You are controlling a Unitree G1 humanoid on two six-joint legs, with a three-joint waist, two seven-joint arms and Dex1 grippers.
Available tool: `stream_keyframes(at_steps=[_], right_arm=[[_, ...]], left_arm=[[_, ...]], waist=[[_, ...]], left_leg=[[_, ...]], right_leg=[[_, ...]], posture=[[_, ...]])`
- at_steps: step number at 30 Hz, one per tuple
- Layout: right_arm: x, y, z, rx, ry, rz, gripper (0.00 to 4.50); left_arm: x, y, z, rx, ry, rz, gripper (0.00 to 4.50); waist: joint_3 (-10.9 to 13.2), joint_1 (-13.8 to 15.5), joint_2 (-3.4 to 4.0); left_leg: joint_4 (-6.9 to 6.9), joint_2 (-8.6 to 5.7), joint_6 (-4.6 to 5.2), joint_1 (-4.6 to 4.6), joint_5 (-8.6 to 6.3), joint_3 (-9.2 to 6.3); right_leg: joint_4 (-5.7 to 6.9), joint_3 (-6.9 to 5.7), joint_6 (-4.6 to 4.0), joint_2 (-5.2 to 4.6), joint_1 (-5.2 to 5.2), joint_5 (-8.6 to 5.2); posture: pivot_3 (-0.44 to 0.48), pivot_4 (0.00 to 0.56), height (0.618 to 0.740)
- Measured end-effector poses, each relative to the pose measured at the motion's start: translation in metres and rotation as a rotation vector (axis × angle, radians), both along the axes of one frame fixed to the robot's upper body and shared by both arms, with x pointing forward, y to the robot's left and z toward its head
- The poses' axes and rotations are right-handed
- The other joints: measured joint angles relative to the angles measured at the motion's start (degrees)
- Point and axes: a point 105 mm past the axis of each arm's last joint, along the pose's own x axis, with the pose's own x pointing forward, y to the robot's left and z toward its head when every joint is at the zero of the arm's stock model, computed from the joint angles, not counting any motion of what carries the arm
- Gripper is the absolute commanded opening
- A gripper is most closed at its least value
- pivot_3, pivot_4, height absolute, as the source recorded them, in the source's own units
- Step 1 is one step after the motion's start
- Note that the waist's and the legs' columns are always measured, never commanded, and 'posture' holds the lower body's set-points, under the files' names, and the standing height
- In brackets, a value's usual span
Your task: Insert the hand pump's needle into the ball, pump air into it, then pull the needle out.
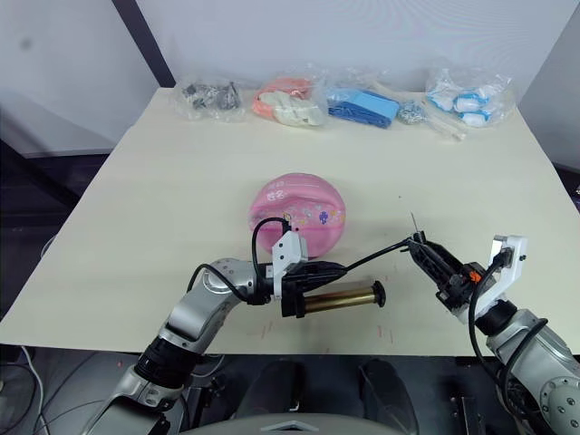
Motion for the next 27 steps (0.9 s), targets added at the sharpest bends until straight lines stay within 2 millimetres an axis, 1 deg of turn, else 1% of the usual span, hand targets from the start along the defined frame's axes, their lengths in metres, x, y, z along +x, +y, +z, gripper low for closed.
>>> stream_keyframes(at_steps=[9,14,15,16,17,18,19,21,22,23,24,27], right_arm=[[0.001,0.002,0.001,-0.006,-0.007,0.006,0.36],[0.000,0.003,0.001,-0.034,-0.010,0.029,0.36],[0.000,0.003,0.001,-0.046,-0.013,0.038,0.36],[0.001,0.003,0.003,-0.057,-0.019,0.043,0.36],[0.002,0.003,0.003,-0.063,-0.024,0.045,0.36],[0.002,0.003,0.004,-0.076,-0.031,0.051,0.36],[0.003,0.003,0.005,-0.104,-0.044,0.060,0.36],[0.005,0.001,0.010,-0.196,-0.101,0.079,0.36],[0.006,0.001,0.012,-0.206,-0.120,0.080,0.36],[0.007,0.001,0.014,-0.231,-0.143,0.091,0.36],[0.007,0.001,0.015,-0.270,-0.166,0.109,0.36],[0.007,0.001,0.019,-0.337,-0.221,0.145,0.36]], left_arm=[[-0.001,0.001,-0.001,0.004,0.001,-0.005,0.00],[-0.003,0.003,-0.003,0.010,0.005,-0.014,0.00],[-0.003,0.004,-0.002,0.012,0.001,-0.014,0.80],[-0.002,0.006,-0.002,0.015,0.000,-0.011,1.16],[-0.002,0.007,-0.002,0.016,-0.001,-0.008,1.36],[-0.001,0.009,-0.002,0.015,-0.001,-0.006,1.92],[-0.001,0.011,-0.001,0.009,0.003,-0.004,2.28],[0.000,0.018,0.005,-0.005,0.000,0.001,3.29],[0.001,0.020,0.006,-0.004,-0.006,0.006,3.62],[0.001,0.023,0.008,-0.008,-0.010,0.009,4.16],[0.000,0.025,0.011,-0.015,-0.013,0.009,4.49],[-0.002,0.036,0.014,-0.021,-0.015,0.022,4.49]], waist=[[0.00,0.00,0.00],[0.00,-0.01,0.01],[0.00,0.00,0.01],[0.00,0.00,0.01],[0.00,0.00,0.01],[0.00,0.01,0.01],[0.01,-0.01,0.02],[0.02,0.01,0.01],[0.02,0.02,0.01],[0.02,0.02,0.02],[0.03,0.02,0.03],[0.04,0.02,0.02]], left_leg=[[0.00,0.00,0.00,-0.04,0.00,-0.01],[0.05,0.00,0.00,-0.29,0.00,-0.03],[0.12,0.01,0.00,-0.40,0.00,-0.09],[0.18,0.01,0.00,-0.49,0.00,-0.11],[0.21,0.01,0.00,-0.51,0.00,-0.11],[0.24,0.01,0.00,-0.53,0.00,-0.11],[0.27,0.01,0.00,-0.53,0.00,-0.10],[0.34,0.01,0.01,-0.56,0.00,-0.11],[0.34,0.01,0.01,-0.56,0.00,-0.11],[0.36,0.01,0.01,-0.55,0.00,-0.11],[0.36,0.01,0.01,-0.56,0.00,-0.11],[0.37,0.02,0.01,-0.56,0.00,-0.12]], right_leg=[[-0.01,-0.01,0.00,0.00,-0.03,0.00],[0.00,-0.02,0.01,0.00,-0.27,0.01],[0.01,-0.07,0.01,0.02,-0.34,0.01],[0.02,-0.08,0.01,0.02,-0.39,0.02],[0.03,-0.09,0.01,0.02,-0.39,0.02],[0.03,-0.09,0.02,0.02,-0.39,0.02],[0.03,-0.08,0.02,0.02,-0.39,0.02],[0.04,-0.09,0.02,0.02,-0.39,0.02],[0.04,-0.10,0.03,0.02,-0.39,0.03],[0.07,-0.10,0.03,0.02,-0.39,0.02],[0.07,-0.09,0.03,0.02,-0.39,0.02],[0.07,-0.10,0.03,0.02,-0.39,0.02]], posture=[[0.000,0.150,0.736],[0.000,0.150,0.736],[0.000,0.150,0.736],[0.000,0.150,0.736],[0.000,0.150,0.736],[0.000,0.150,0.736],[0.000,0.150,0.736],[0.000,0.150,0.736],[0.000,0.150,0.736],[0.000,0.150,0.736],[0.000,0.150,0.736],[0.000,0.150,0.736]])
